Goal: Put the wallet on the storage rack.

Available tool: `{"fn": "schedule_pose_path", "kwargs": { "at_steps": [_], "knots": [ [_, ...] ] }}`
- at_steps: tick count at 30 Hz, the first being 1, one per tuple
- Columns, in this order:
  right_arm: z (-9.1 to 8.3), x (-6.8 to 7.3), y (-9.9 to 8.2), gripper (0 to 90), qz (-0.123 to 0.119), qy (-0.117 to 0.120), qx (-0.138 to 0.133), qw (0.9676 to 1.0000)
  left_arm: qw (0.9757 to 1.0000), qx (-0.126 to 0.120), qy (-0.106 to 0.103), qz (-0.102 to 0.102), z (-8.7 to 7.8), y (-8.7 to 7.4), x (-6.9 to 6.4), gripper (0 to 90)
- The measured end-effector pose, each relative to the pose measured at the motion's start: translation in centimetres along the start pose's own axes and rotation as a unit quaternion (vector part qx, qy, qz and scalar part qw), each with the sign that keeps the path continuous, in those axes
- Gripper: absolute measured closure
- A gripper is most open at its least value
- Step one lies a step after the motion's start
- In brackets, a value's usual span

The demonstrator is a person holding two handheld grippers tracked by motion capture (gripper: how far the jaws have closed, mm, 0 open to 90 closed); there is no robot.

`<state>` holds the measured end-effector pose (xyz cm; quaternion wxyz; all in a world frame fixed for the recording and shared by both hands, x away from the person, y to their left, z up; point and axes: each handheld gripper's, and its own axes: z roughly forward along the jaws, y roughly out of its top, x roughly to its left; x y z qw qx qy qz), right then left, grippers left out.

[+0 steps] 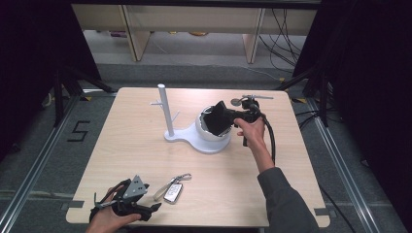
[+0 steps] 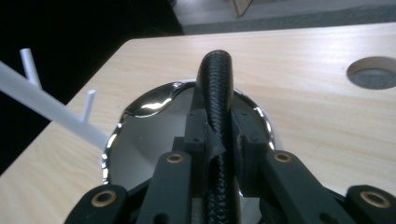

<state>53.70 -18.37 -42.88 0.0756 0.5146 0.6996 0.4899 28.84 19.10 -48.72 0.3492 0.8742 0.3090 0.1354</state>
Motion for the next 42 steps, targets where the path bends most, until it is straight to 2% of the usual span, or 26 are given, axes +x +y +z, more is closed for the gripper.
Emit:
{"fn": "schedule_pose_path", "kwargs": {
  "at_steps": [2, 4, 5, 6, 7, 8, 9, 10, 11, 13, 14, 17, 18, 21, 23, 24, 27, 28, 31, 32, 34, 35, 36, 37, 40, 42],
  "knots": [
    [0.0, 0.0, 0.0, 77.4, 0.0, 0.0, 0.001, 1.0, 1.0, 0.001, 0.004, 0.002, 0.0, 0.0, 0.0, 23.7],
    [-0.1, -0.4, 0.1, 69.5, 0.008, 0.003, 0.006, 0.9999, 1.0, -0.002, 0.005, 0.0, -0.1, 0.0, 0.1, 23.6],
    [-0.1, -0.4, 0.1, 69.5, 0.008, 0.003, 0.006, 0.9999, 1.0, -0.002, 0.005, 0.0, -0.1, 0.0, 0.1, 23.6],
    [-0.3, -0.5, 0.1, 61.0, 0.011, -0.009, 0.003, 0.9999, 1.0, -0.002, 0.003, 0.001, -0.2, 0.0, 0.1, 23.5],
    [-0.3, -0.5, 0.1, 61.0, 0.011, -0.009, 0.003, 0.9999, 1.0, -0.002, 0.003, 0.001, -0.2, 0.0, 0.1, 23.5],
    [-0.6, -0.4, 0.1, 59.8, 0.025, -0.012, 0.005, 0.9996, 1.0, -0.004, 0.003, -0.001, -0.2, 0.0, 0.1, 23.5],
    [-0.8, -0.7, 0.2, 55.3, 0.016, -0.012, -0.006, 0.9998, 1.0, -0.003, 0.005, -0.001, -0.1, 0.0, 0.1, 23.5],
    [-1.1, -0.9, 0.2, 52.7, 0.021, -0.01, -0.012, 0.9997, 1.0, -0.002, 0.005, 0.001, -0.1, 0.0, 0.1, 23.6],
    [-1.4, -0.7, 0.2, 52.7, 0.043, -0.009, -0.011, 0.999, 1.0, 0.0, 0.001, 0.003, -0.1, 0.0, 0.1, 23.5],
    [-1.9, -0.7, 0.1, 50.9, 0.041, -0.007, -0.016, 0.999, 1.0, -0.003, 0.001, -0.005, 0.0, -0.1, -0.1, 23.5],
    [-2.5, -1.0, 0.1, 46.4, 0.015, -0.015, -0.025, 0.9994, 1.0, -0.003, 0.005, 0.0, -0.1, -0.1, 0.0, 23.6],
    [-3.4, -0.7, -0.2, 46.0, 0.022, -0.016, -0.031, 0.9992, 1.0, -0.001, 0.006, 0.001, -0.1, -0.1, 0.0, 23.5],
    [-4.3, -0.6, -0.7, 44.0, 0.003, -0.019, -0.032, 0.9993, 1.0, -0.005, 0.005, -0.003, -0.1, -0.1, 0.0, 23.5],
    [-5.5, -0.3, -1.3, 41.9, 0.001, -0.021, -0.032, 0.9993, 1.0, -0.002, 0.006, -0.001, 0.0, -0.1, 0.1, 23.5],
    [-6.3, -0.2, -2.0, 40.9, -0.008, -0.025, -0.039, 0.9989, 1.0, -0.004, 0.005, -0.003, 0.0, -0.1, 0.0, 23.6],
    [-7.3, -0.1, -2.8, 38.9, -0.023, -0.032, -0.046, 0.9982, 1.0, -0.001, 0.006, -0.007, 0.1, -0.2, -0.1, 23.6],
    [-8.1, 0.1, -3.7, 38.8, -0.02, -0.034, -0.052, 0.9979, 1.0, -0.001, 0.003, -0.003, 0.1, -0.1, -0.1, 23.5],
    [-8.7, 0.1, -4.2, 38.2, -0.035, -0.038, -0.044, 0.9977, 1.0, -0.001, 0.006, -0.001, 0.1, -0.1, -0.2, 23.6],
    [-9.4, 0.4, -4.8, 37.9, -0.029, -0.028, -0.045, 0.9981, 1.0, -0.002, 0.002, 0.002, 0.0, -0.1, -0.2, 23.6],
    [-9.6, 0.6, -5.4, 37.3, -0.041, -0.023, -0.042, 0.998, 1.0, -0.003, 0.002, 0.001, 0.0, -0.2, -0.3, 23.6],
    [-9.8, 1.0, -6.2, 36.7, -0.032, -0.017, -0.039, 0.9986, 1.0, -0.003, 0.003, 0.002, 0.1, -0.2, -0.2, 23.5],
    [-9.8, 1.0, -6.2, 36.7, -0.032, -0.017, -0.039, 0.9986, 1.0, -0.005, 0.002, -0.007, 0.2, -0.2, -0.3, 23.5],
    [-9.8, 1.3, -6.6, 36.6, -0.031, -0.018, -0.035, 0.9987, 1.0, -0.001, 0.004, 0.0, 0.2, -0.2, -0.3, 23.5],
    [-9.9, 1.5, -7.1, 36.2, -0.044, -0.019, -0.025, 0.9986, 1.0, -0.001, 0.001, 0.0, 0.2, -0.2, -0.4, 23.5],
    [-9.7, 2.0, -8.2, 35.4, -0.049, -0.013, -0.005, 0.9987, 1.0, 0.0, 0.002, 0.001, 0.3, -0.1, -0.4, 23.4],
    [-9.7, 2.4, -8.5, 35.4, -0.04, -0.015, -0.002, 0.9991, 1.0, 0.003, 0.003, 0.004, 0.3, -0.1, -0.3, 23.4]
  ]
}}
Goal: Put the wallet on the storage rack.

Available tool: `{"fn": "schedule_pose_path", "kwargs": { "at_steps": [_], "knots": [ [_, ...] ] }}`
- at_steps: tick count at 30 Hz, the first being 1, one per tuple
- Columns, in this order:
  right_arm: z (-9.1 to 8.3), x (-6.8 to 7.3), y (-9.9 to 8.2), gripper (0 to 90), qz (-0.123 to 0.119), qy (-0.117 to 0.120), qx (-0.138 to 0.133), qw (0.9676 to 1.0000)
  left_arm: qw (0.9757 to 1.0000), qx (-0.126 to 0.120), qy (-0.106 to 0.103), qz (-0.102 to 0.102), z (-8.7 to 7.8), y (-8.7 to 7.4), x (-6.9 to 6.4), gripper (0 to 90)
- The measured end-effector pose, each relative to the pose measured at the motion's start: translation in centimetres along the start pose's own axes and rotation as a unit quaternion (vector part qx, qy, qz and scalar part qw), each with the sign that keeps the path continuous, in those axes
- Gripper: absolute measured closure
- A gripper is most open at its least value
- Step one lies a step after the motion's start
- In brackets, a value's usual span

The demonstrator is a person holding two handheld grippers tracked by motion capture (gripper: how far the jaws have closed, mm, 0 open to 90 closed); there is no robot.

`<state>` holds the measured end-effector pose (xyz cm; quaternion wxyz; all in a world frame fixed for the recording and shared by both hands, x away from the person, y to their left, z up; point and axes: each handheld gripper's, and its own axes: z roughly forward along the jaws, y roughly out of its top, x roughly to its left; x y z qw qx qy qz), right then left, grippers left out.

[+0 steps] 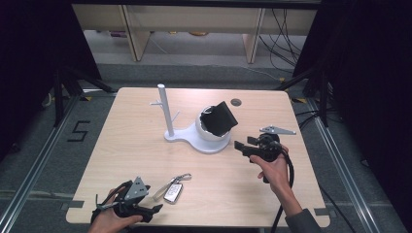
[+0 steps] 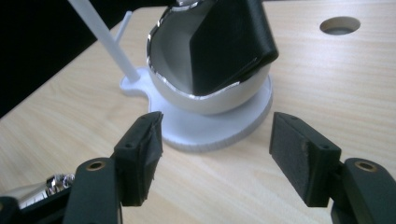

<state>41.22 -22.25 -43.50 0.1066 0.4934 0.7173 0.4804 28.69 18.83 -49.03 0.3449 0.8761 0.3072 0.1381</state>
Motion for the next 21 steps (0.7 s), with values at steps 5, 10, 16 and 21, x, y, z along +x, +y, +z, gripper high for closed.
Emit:
{"fn": "schedule_pose_path", "kwargs": {
  "at_steps": [5, 10, 16, 21],
  "knots": [
    [0.3, 0.8, -1.7, 35.3, -0.022, 0.01, 0.016, 0.9996, 1.0, -0.003, 0.0, -0.006, 0.0, 0.1, 0.0, 23.4],
    [0.5, 1.4, -3.4, 33.6, -0.048, 0.012, 0.034, 0.9982, 0.9998, -0.009, -0.013, -0.009, 0.1, 0.2, 0.0, 22.3],
    [0.5, 1.7, -4.8, 32.3, -0.057, 0.011, 0.053, 0.9969, 0.9999, -0.007, -0.011, -0.009, 0.2, 0.6, 0.0, 21.4],
    [-0.1, 2.0, -6.2, 31.7, -0.064, 0.017, 0.066, 0.9956, 0.9998, -0.007, -0.019, -0.001, 0.4, 1.6, 0.2, 18.9]
  ]
}}
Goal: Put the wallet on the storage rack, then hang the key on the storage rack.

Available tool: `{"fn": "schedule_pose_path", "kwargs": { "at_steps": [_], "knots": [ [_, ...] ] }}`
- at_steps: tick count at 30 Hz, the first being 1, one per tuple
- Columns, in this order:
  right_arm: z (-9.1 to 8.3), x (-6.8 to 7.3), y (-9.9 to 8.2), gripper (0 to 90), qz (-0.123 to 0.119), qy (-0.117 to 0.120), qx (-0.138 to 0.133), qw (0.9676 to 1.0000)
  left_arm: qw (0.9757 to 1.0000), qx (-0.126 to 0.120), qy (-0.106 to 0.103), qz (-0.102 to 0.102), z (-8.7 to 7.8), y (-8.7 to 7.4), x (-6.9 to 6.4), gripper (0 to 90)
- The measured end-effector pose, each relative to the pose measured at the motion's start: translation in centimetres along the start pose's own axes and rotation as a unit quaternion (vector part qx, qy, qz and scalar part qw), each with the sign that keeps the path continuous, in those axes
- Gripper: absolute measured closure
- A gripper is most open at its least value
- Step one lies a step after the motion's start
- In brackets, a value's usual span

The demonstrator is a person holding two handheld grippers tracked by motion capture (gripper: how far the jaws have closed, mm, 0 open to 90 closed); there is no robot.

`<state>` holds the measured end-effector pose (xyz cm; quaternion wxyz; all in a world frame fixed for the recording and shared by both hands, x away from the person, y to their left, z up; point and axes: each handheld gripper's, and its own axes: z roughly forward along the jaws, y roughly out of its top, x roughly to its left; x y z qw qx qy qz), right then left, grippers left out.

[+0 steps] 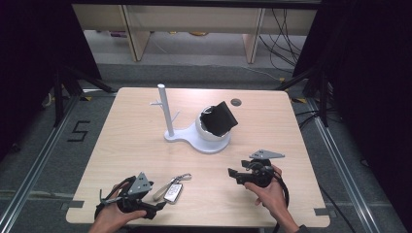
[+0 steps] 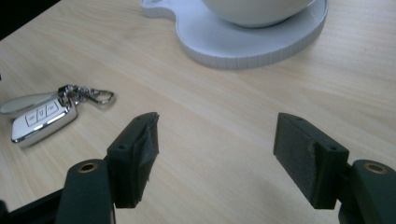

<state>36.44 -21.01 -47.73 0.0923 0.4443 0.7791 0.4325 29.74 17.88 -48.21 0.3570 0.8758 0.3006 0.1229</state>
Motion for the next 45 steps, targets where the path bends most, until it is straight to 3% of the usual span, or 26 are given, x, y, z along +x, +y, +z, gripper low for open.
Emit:
{"fn": "schedule_pose_path", "kwargs": {
  "at_steps": [1, 2, 3, 10, 12, 13, 14, 27, 28, 29, 30, 32, 33, 35, 36, 37, 38, 39, 40, 41, 44, 45],
  "knots": [
    [-0.2, 0.3, -0.2, 31.5, 0.018, 0.001, 0.007, 0.9998, 1.0, -0.003, 0.002, -0.005, 0.1, 0.1, 0.0, 18.6],
    [-0.2, 0.3, -0.2, 31.5, 0.018, 0.001, 0.007, 0.9998, 1.0, -0.003, 0.002, -0.005, 0.1, 0.1, 0.0, 18.5],
    [-0.5, 0.1, -0.7, 31.3, -0.001, -0.003, 0.004, 1.0, 1.0, -0.001, -0.001, 0.001, 0.2, 0.3, 0.0, 18.1],
    [-1.3, 0.4, -2.1, 30.1, 0.009, 0.008, 0.016, 0.9998, 0.9999, 0.011, -0.005, 0.005, 1.5, 1.3, 0.3, 16.7],
    [-1.4, 0.3, -2.3, 29.8, 0.001, 0.006, 0.014, 0.9999, 0.9999, 0.011, -0.003, 0.002, 1.8, 1.6, 0.4, 16.7],
    [-1.5, 0.7, -2.6, 29.6, 0.019, 0.005, 0.02, 0.9996, 0.9999, 0.014, 0.001, 0.002, 2.0, 2.1, 0.6, 16.7],
    [-1.5, 0.4, -2.6, 29.6, -0.005, 0.004, 0.019, 0.9998, 0.9999, 0.014, 0.001, 0.002, 2.0, 2.1, 0.6, 16.7],
    [-1.2, 0.4, -2.8, 29.7, -0.013, 0.004, 0.025, 0.9996, 0.9997, 0.02, 0.009, 0.01, 3.8, 6.6, 1.7, 23.6],
    [-1.2, 0.7, -2.8, 29.7, 0.0, 0.007, 0.031, 0.9995, 0.9996, 0.027, 0.006, 0.012, 4.0, 7.0, 1.8, 23.8],
    [-1.2, 0.6, -2.7, 29.7, -0.021, 0.002, 0.028, 0.9994, 0.9991, 0.041, -0.002, 0.012, 4.4, 7.7, 1.9, 26.6],
    [-1.2, 0.6, -2.7, 29.7, -0.021, 0.002, 0.028, 0.9994, 0.9991, 0.041, -0.002, 0.012, 4.4, 7.7, 1.9, 28.2],
    [-1.1, 1.0, -2.7, 29.8, -0.012, 0.007, 0.029, 0.9995, 0.9974, 0.069, -0.005, 0.019, 5.3, 8.4, 2.2, 29.2],
    [-1.0, 0.9, -2.6, 29.8, -0.024, 0.007, 0.026, 0.9993, 0.9942, 0.104, -0.005, 0.026, 6.2, 8.7, 2.3, 31.7],
    [-1.1, 1.1, -2.6, 29.9, -0.013, 0.01, 0.034, 0.9993, 0.9912, 0.128, 0.003, 0.033, 7.3, 9.0, 2.2, 33.4],
    [-1.1, 1.1, -2.6, 29.9, -0.013, 0.01, 0.034, 0.9993, 0.9912, 0.128, 0.003, 0.033, 7.3, 9.0, 2.2, 36.5],
    [-1.0, 1.1, -2.6, 29.9, -0.02, 0.009, 0.034, 0.9992, 0.9868, 0.154, -0.001, 0.049, 8.0, 9.3, 2.2, 39.4],
    [-1.0, 0.9, -2.6, 29.9, -0.03, 0.008, 0.031, 0.999, 0.9868, 0.154, -0.001, 0.049, 8.0, 9.3, 2.2, 39.6],
    [-1.0, 0.9, -2.6, 29.9, -0.03, 0.006, 0.03, 0.9991, 0.9837, 0.173, -0.012, 0.046, 8.6, 9.5, 2.1, 41.2],
    [-1.0, 0.9, -2.5, 29.9, -0.029, 0.007, 0.031, 0.9991, 0.9837, 0.173, -0.012, 0.046, 8.6, 9.5, 2.1, 43.1],
    [-1.0, 0.9, -2.5, 29.9, -0.029, 0.007, 0.031, 0.9991, 0.9799, 0.19, -0.016, 0.058, 9.0, 9.7, 2.0, 44.0],
    [-1.0, 0.9, -2.5, 29.9, -0.028, 0.011, 0.032, 0.999, 0.9784, 0.197, -0.013, 0.061, 9.4, 9.8, 1.7, 49.0],
    [-1.0, 0.9, -2.5, 29.9, -0.028, 0.015, 0.028, 0.9991, 0.9759, 0.207, -0.012, 0.068, 9.5, 10.0, 1.7, 49.7]
  ]
}}
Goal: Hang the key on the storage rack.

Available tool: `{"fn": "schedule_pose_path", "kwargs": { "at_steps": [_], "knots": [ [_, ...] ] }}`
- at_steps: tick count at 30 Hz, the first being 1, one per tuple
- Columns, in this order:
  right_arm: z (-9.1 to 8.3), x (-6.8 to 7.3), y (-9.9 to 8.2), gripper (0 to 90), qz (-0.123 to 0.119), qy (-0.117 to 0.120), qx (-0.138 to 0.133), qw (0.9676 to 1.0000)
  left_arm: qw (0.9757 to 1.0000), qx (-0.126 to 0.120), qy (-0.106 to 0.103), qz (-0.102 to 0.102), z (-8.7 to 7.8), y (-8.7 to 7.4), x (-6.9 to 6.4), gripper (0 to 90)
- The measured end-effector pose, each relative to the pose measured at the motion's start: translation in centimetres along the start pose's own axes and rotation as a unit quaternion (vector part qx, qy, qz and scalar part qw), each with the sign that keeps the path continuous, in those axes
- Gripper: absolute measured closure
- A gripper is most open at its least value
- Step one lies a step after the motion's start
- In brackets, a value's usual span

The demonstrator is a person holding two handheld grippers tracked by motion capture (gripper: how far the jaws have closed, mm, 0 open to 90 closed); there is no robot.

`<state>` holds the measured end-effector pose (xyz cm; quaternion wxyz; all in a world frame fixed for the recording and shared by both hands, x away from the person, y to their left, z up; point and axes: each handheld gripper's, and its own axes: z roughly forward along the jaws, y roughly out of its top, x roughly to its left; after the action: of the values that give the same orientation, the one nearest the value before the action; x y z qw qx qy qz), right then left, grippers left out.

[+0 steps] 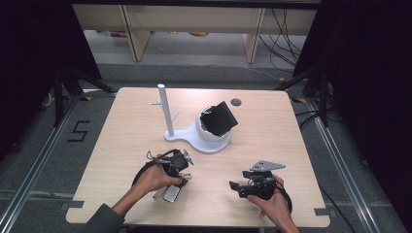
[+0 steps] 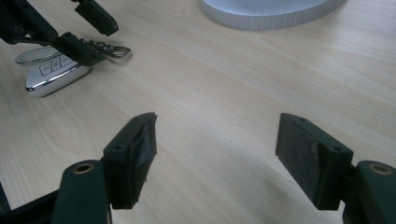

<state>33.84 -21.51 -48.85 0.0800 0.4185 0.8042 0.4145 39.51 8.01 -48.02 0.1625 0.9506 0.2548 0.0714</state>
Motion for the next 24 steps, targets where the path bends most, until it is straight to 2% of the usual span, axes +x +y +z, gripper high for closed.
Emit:
{"fn": "schedule_pose_path", "kwargs": {
  "at_steps": [1, 2, 5, 7, 8, 9, 10, 13, 14, 15, 16, 17, 20, 21, 22, 24],
  "knots": [
    [0.0, 0.0, 0.0, 29.9, -0.002, 0.001, -0.002, 1.0, 1.0, 0.006, -0.003, -0.001, 0.0, 0.1, 0.0, 50.8],
    [0.0, 0.0, 0.0, 29.9, -0.001, 0.002, -0.004, 1.0, 0.9997, 0.024, -0.008, 0.008, 0.0, 0.4, 0.1, 52.0],
    [-0.1, 0.0, 0.0, 30.0, -0.002, -0.004, 0.002, 1.0, 0.9991, 0.04, -0.013, 0.008, 0.1, 0.6, 0.3, 54.3],
    [0.0, 0.0, 0.0, 30.0, -0.003, -0.002, 0.003, 1.0, 0.9984, 0.053, -0.014, 0.012, 0.2, 0.8, 0.5, 61.0],
    [-0.1, 0.2, 0.0, 30.1, 0.005, 0.001, 0.005, 1.0, 0.9976, 0.064, -0.023, 0.012, 0.3, 1.0, 0.6, 62.5],
    [-0.1, 0.2, 0.0, 30.1, 0.002, -0.001, 0.004, 1.0, 0.9976, 0.064, -0.023, 0.012, 0.3, 1.0, 0.6, 64.5],
    [0.0, 0.1, 0.1, 30.1, -0.003, -0.004, 0.003, 1.0, 0.9965, 0.076, -0.029, 0.018, 0.3, 1.2, 0.8, 66.6],
    [0.0, 0.1, 0.0, 30.1, 0.0, 0.002, 0.003, 1.0, 0.9954, 0.087, -0.034, 0.019, 0.4, 1.4, 0.9, 72.1],
    [0.0, 0.0, 0.1, 30.2, -0.003, 0.003, 0.002, 1.0, 0.9937, 0.103, -0.036, 0.025, 0.4, 1.6, 0.9, 73.4],
    [0.0, 0.0, 0.1, 30.2, -0.003, 0.003, 0.002, 1.0, 0.9937, 0.103, -0.036, 0.025, 0.4, 1.6, 0.9, 73.8],
    [0.0, 0.1, 0.1, 30.2, -0.004, 0.001, 0.004, 1.0, 0.992, 0.116, -0.041, 0.028, 0.5, 1.9, 1.1, 74.2],
    [0.0, 0.1, 0.1, 30.2, -0.004, 0.001, 0.004, 1.0, 0.992, 0.116, -0.041, 0.028, 0.5, 1.9, 1.1, 74.3],
    [0.0, 0.3, 0.1, 30.3, 0.005, 0.008, 0.006, 0.9999, 0.9895, 0.133, -0.045, 0.035, 0.7, 2.3, 1.1, 74.6],
    [0.0, 0.3, 0.1, 30.3, 0.005, 0.008, 0.006, 0.9999, 0.9895, 0.133, -0.045, 0.035, 0.7, 2.3, 1.1, 74.7],
    [0.1, 0.1, 0.1, 30.3, -0.006, 0.006, 0.002, 1.0, 0.989, 0.134, -0.052, 0.033, 0.7, 2.4, 1.3, 74.8],
    [0.1, 0.1, 0.1, 30.3, -0.006, 0.005, 0.002, 1.0, 0.9892, 0.133, -0.052, 0.035, 0.7, 2.3, 1.4, 74.9]
  ]
}}
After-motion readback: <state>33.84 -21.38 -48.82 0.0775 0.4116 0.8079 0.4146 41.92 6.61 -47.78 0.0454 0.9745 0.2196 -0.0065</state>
